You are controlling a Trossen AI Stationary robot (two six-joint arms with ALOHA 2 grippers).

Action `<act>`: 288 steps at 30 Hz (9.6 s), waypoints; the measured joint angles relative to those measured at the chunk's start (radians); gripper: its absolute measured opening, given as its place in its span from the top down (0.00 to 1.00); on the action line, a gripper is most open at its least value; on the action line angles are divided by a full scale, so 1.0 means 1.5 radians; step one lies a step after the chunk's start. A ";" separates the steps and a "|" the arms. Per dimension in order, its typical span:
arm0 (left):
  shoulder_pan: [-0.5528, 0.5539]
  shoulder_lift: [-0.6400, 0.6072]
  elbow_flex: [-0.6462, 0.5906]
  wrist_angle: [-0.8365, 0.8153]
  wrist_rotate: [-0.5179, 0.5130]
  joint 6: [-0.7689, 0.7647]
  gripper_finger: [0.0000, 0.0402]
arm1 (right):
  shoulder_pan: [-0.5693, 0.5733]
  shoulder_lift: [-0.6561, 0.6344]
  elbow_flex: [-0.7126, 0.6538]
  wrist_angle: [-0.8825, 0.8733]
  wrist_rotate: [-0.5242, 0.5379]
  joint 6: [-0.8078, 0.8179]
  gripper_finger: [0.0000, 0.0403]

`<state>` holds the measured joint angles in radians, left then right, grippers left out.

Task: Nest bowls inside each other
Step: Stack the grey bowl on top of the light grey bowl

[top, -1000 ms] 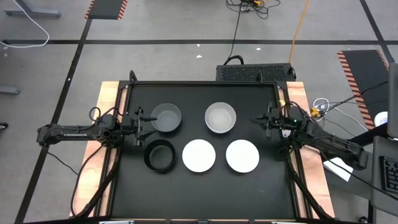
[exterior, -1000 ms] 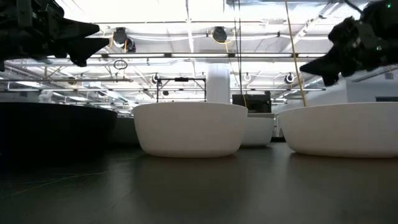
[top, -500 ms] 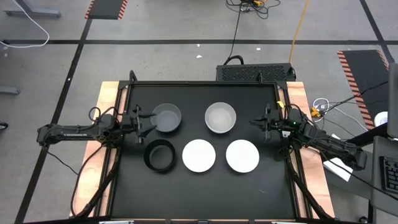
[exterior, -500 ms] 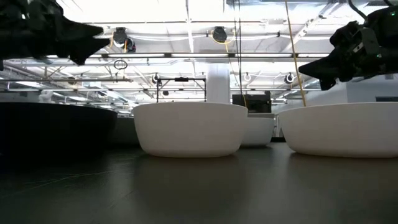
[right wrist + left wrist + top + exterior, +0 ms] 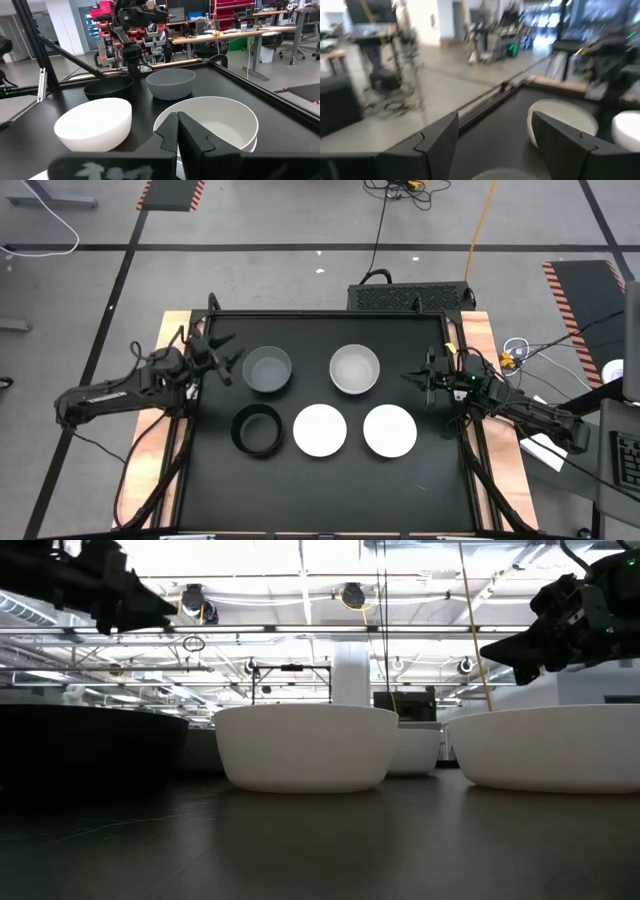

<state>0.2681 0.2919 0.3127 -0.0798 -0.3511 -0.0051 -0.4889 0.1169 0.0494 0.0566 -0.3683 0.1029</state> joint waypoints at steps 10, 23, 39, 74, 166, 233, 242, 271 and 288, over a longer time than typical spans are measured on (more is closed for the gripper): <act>0.152 0.220 0.090 -0.075 0.125 -0.016 0.36 | 0.000 0.000 -0.001 -0.006 -0.001 0.017 1.00; 0.283 0.462 0.198 -0.102 0.274 0.017 0.36 | 0.000 0.002 -0.001 -0.018 -0.002 0.028 1.00; 0.323 0.641 0.371 -0.346 0.284 0.064 0.36 | 0.000 0.002 -0.001 -0.020 -0.003 0.036 1.00; 0.323 0.814 0.383 -0.447 0.300 0.135 0.16 | 0.000 0.019 -0.001 -0.021 -0.019 0.046 1.00; -0.023 0.121 0.010 0.160 0.350 -0.022 1.00 | 0.000 0.028 -0.017 -0.009 -0.020 0.046 1.00; 0.135 1.198 1.066 -0.380 0.513 0.090 1.00 | 0.000 0.047 -0.017 -0.009 -0.020 0.023 1.00; 0.136 1.270 1.127 -0.422 0.513 0.088 1.00 | 0.000 0.049 -0.017 -0.009 -0.020 0.023 1.00; 0.127 1.315 1.141 -0.643 0.341 0.097 1.00 | 0.000 0.057 -0.017 -0.009 -0.020 0.024 1.00; 0.090 1.315 1.139 -0.639 0.298 0.086 1.00 | 0.000 0.081 -0.017 -0.009 -0.020 0.026 1.00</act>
<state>0.4034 2.2639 2.0212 -1.0378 0.0963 0.1236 -0.4889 0.2390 0.0246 0.0429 -0.3981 0.1421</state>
